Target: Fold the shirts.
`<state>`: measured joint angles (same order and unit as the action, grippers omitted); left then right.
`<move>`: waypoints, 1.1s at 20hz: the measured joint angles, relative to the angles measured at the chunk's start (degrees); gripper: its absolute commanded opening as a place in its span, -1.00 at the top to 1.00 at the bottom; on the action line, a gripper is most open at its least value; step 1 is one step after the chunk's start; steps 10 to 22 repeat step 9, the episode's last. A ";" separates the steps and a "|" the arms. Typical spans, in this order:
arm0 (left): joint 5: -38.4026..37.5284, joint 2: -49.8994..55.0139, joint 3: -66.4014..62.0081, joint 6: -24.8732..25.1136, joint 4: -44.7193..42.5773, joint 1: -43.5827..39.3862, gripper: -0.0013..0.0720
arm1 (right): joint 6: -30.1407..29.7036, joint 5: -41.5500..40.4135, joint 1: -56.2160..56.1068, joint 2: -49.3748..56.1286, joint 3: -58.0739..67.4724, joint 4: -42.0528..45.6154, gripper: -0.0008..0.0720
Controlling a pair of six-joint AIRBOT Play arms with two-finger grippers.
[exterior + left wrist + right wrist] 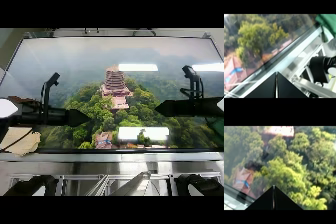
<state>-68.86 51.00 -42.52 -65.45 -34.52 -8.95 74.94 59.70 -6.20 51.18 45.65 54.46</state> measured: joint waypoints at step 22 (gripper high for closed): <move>2.93 -1.95 2.14 -0.57 -0.22 -1.42 0.90 | 0.24 -1.60 -1.73 -0.85 -2.82 -0.87 0.93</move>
